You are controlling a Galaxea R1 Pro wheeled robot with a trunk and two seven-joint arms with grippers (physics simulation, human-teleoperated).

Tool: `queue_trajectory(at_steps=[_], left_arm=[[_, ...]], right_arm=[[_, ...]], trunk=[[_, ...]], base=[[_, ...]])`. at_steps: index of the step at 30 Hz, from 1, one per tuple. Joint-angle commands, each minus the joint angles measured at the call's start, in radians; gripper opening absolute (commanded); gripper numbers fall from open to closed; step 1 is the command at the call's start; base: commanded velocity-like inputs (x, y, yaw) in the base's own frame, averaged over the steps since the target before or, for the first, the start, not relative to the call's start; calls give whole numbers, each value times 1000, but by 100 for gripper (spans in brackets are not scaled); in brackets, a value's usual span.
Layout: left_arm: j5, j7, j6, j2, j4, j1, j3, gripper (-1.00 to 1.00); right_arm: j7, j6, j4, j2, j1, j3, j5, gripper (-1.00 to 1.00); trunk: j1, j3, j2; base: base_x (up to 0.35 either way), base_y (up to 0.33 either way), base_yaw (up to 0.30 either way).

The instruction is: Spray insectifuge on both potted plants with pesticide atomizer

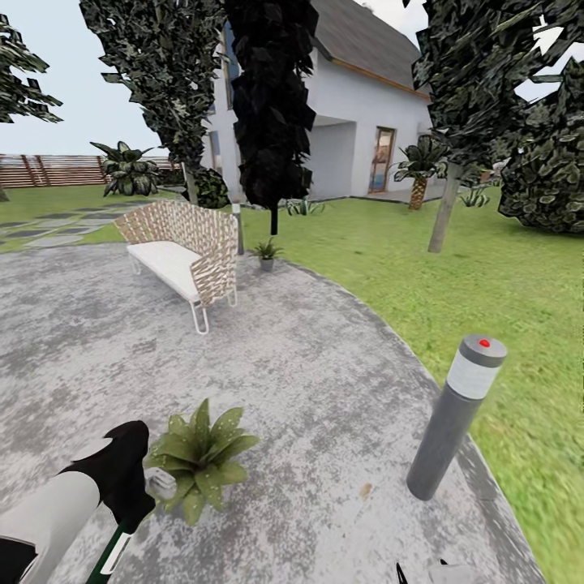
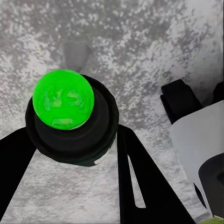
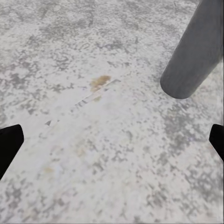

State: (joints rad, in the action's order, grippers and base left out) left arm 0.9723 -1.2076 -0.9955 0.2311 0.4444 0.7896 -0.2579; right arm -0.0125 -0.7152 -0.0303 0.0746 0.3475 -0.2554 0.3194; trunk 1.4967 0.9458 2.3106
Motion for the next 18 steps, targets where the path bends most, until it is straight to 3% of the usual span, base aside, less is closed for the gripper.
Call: queue_trajectory(at_steps=[1,11,18], left_arm=[[8,-10,-8,1,2,0,-3,-100],[8,-10,-8,1,2,0,-4,-100],[8,-10,-7,1,2,0,-3,-100]], right_arm=[[-1,-3,1,0,1,-8,10,100],[-1,-3,1,0,1,-8,11,100],[-1,-3,1,1,1,-8,10,100]], trunk=[[0,1,0],[0,1,0],[0,1,0]], base=[[51,-272,0],[186,-235,0],[58,-44,0]])
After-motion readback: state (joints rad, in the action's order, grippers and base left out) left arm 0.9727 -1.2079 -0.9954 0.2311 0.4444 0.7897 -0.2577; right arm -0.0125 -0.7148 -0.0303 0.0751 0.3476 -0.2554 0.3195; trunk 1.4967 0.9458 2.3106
